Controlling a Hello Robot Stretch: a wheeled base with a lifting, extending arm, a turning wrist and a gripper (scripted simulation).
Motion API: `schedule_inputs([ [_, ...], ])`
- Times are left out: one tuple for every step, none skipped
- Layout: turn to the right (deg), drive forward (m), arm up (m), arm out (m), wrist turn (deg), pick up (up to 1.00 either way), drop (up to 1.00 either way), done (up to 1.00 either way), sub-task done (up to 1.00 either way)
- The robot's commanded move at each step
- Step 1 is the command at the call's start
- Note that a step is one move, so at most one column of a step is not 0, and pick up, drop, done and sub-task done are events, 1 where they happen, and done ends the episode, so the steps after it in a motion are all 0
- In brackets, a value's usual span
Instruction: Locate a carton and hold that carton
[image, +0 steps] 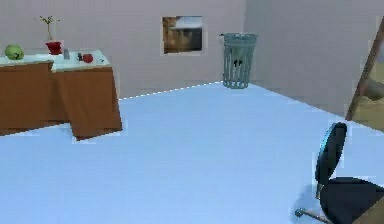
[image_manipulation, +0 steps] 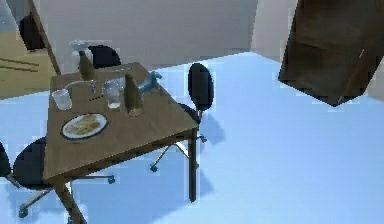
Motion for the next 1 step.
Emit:
schedule_inputs([
  [0.0,0.4,0.0,0.0,0.0,0.0,0.0,0.0,0.0],
])
